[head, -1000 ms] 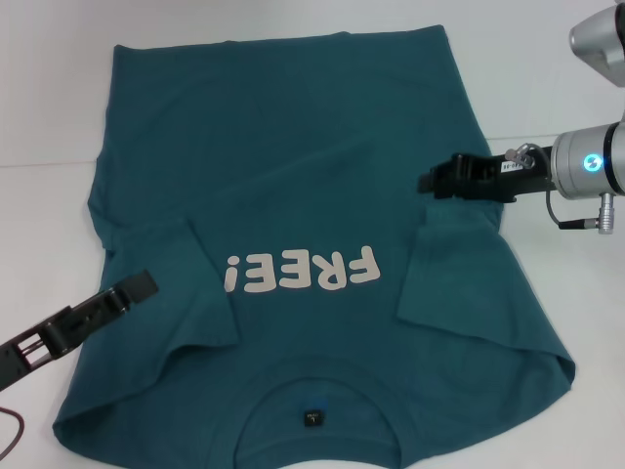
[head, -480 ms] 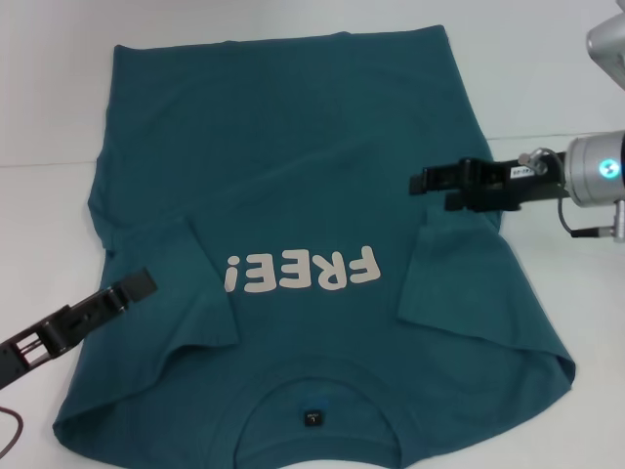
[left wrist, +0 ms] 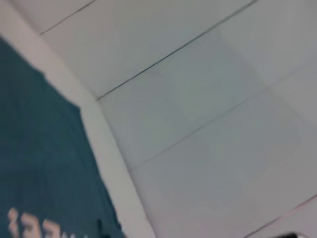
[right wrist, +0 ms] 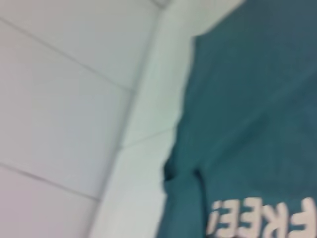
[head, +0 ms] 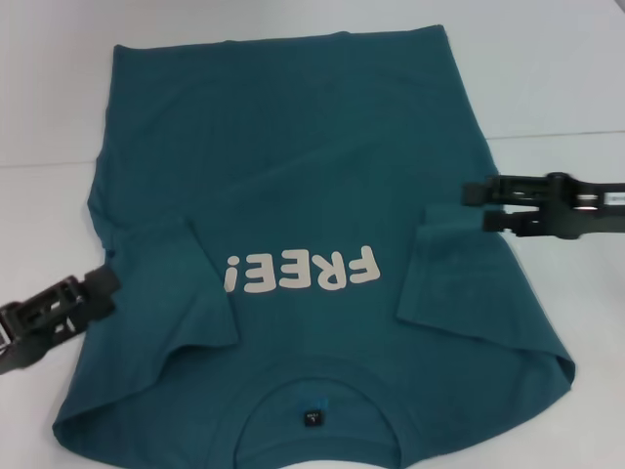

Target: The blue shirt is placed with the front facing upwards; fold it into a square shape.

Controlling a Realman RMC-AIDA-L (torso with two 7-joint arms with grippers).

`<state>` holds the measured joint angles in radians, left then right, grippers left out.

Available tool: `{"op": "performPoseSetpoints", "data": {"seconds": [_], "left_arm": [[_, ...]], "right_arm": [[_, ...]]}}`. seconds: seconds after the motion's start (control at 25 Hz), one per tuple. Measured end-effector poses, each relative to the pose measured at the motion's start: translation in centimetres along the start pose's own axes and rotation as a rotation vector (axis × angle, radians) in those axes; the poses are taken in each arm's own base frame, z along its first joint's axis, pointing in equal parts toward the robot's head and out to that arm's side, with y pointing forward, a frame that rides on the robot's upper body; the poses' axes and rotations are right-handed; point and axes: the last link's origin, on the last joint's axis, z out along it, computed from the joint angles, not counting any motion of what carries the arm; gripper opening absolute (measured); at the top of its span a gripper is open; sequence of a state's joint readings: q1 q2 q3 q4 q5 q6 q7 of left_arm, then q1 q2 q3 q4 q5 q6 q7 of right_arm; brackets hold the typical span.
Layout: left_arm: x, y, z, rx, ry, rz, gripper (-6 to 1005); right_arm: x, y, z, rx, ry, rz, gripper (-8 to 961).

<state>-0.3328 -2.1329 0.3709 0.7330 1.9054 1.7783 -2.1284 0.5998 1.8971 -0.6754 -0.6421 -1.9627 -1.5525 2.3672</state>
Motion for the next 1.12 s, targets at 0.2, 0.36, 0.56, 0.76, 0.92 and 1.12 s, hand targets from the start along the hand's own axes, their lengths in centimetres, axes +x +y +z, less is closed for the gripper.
{"op": "performPoseSetpoints", "data": {"seconds": [0.2, 0.36, 0.56, 0.76, 0.92, 1.12], "left_arm": [[0.3, -0.4, -1.2, 0.095, -0.074, -0.136, 823], [0.6, -1.0, -2.6, 0.175, -0.083, -0.189, 823], [0.5, -1.8, -4.3, 0.278, -0.1, -0.239, 824], [0.1, -3.0, -5.3, 0.383, -0.131, -0.257, 805], [0.1, -3.8, -5.5, 0.443, -0.125, -0.259, 790], [-0.2, -4.7, -5.3, 0.479, -0.112, -0.291, 772]], "right_arm": [[0.6, -0.1, -1.8, -0.018, -0.002, 0.005, 930], [1.0, -0.3, -1.9, -0.009, 0.014, 0.005, 930], [1.2, -0.4, -1.8, 0.009, 0.037, 0.001, 930], [1.1, -0.4, -1.7, 0.008, 0.04, -0.005, 930], [1.0, -0.3, -1.7, 0.007, 0.041, -0.008, 931], [0.9, -0.3, -1.7, 0.005, 0.036, -0.007, 931]]}}
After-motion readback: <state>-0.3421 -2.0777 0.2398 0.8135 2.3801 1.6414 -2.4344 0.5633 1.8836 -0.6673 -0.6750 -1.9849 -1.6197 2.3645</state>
